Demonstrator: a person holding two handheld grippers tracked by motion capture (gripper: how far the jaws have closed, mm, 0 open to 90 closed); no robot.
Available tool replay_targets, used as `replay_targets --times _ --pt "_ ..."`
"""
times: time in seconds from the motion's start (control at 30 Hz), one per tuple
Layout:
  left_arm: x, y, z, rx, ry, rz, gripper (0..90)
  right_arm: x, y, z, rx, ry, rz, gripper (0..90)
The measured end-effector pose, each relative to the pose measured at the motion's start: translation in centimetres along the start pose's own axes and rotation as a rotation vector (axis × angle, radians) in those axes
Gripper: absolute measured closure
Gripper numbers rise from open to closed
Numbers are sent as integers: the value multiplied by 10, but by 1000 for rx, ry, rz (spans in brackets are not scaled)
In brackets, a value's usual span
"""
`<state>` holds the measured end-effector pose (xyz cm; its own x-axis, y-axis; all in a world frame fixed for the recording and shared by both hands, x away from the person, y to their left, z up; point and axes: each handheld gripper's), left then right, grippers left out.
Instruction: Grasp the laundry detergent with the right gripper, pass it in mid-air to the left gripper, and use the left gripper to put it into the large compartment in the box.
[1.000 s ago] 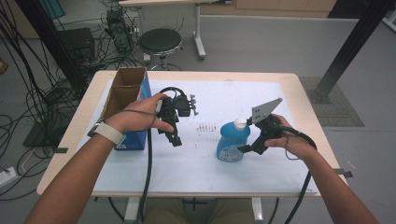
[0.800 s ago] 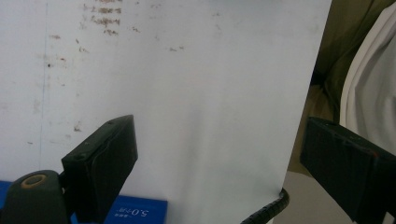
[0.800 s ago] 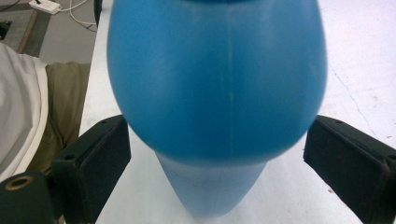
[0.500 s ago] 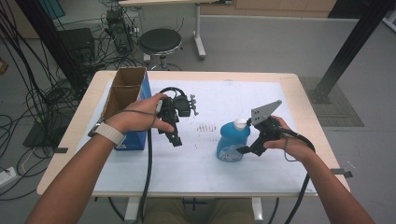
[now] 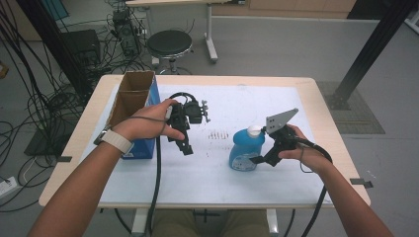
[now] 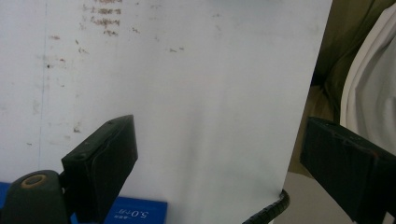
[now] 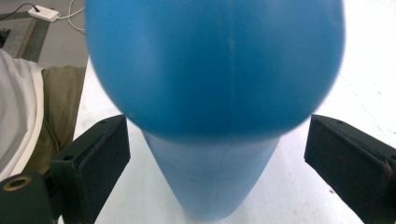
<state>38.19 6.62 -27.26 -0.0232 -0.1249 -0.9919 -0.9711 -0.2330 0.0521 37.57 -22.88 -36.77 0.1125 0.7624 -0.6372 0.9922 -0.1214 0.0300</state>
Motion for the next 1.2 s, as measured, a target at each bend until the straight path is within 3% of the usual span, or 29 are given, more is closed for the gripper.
replay_targets --times 1.2 --pt "2 -1 2 -3 -1 5 119 11 -4 10 -2 65 2 138"
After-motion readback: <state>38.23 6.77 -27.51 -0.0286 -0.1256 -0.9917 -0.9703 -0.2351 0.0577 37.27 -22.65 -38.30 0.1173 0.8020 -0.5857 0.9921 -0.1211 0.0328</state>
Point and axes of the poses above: each handheld gripper's, and its own axes: x roughly forward along the jaws, z roughly out of its underside, y roughly to its right, and after that the axes turned 4 degrees about -x, right-handed
